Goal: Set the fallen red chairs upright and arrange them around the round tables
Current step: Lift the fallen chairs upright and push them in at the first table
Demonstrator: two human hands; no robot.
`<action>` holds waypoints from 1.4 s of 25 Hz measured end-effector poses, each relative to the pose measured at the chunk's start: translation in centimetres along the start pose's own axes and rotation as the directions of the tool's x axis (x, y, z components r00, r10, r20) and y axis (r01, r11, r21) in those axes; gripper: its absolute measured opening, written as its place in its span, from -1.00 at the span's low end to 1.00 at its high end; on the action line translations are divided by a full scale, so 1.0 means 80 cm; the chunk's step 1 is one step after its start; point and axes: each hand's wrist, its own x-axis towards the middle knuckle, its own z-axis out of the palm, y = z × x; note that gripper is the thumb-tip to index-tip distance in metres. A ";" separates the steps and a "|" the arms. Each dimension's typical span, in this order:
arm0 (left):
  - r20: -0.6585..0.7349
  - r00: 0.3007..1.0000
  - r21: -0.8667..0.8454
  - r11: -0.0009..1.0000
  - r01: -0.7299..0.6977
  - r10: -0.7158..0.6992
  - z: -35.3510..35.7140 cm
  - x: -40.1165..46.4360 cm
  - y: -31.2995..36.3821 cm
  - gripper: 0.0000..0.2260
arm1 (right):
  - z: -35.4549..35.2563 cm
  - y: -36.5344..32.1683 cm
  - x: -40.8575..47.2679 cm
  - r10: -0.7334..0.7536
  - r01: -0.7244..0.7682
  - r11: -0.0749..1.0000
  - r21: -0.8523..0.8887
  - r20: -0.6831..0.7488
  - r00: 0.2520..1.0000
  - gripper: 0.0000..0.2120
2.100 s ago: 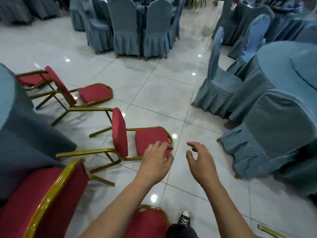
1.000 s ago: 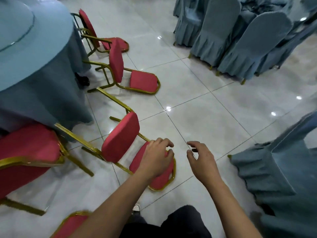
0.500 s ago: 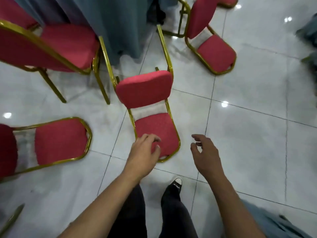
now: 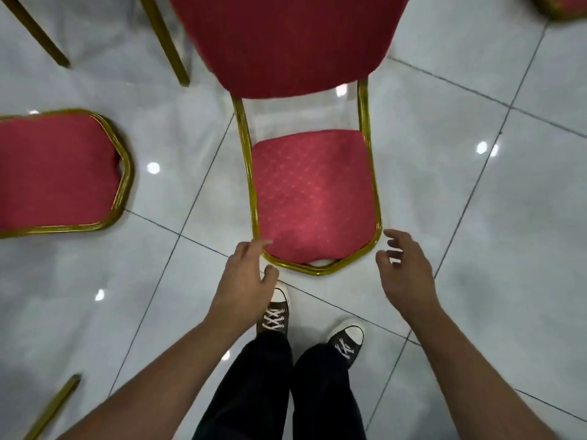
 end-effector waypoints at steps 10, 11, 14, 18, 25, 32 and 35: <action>-0.025 0.973 -0.068 0.971 0.229 -0.231 0.144 0.238 -0.147 -0.52 | 0.130 0.139 0.251 0.040 -0.042 0.988 -0.149 -0.012 0.999 -0.54; -0.027 0.964 -0.100 0.960 0.262 -0.265 0.155 0.253 -0.161 -0.48 | 0.139 0.147 0.263 0.055 -0.056 0.987 -0.150 -0.009 0.998 -0.48; -0.013 0.963 -0.201 0.944 0.263 -0.271 0.180 0.275 -0.197 -0.37 | 0.159 0.162 0.286 0.056 -0.058 0.993 -0.102 -0.031 0.998 -0.35; 0.001 0.984 -0.297 0.939 0.171 -0.179 0.199 0.281 -0.225 -0.22 | 0.179 0.165 0.290 0.017 -0.021 0.999 -0.048 -0.090 0.996 -0.18; -0.030 0.976 -0.371 0.909 0.191 -0.217 0.183 0.233 -0.188 -0.25 | 0.108 0.144 0.281 0.155 -0.156 0.988 0.022 0.019 0.988 -0.07; -0.091 0.952 -0.196 0.942 0.272 -0.293 0.045 0.038 -0.055 -0.32 | -0.059 0.033 0.098 0.134 -0.134 0.991 0.006 0.022 0.991 -0.34; -0.167 0.930 -0.120 0.943 0.311 -0.328 -0.050 -0.060 0.034 -0.41 | -0.164 -0.047 0.009 0.102 -0.101 0.995 -0.016 0.043 0.994 -0.41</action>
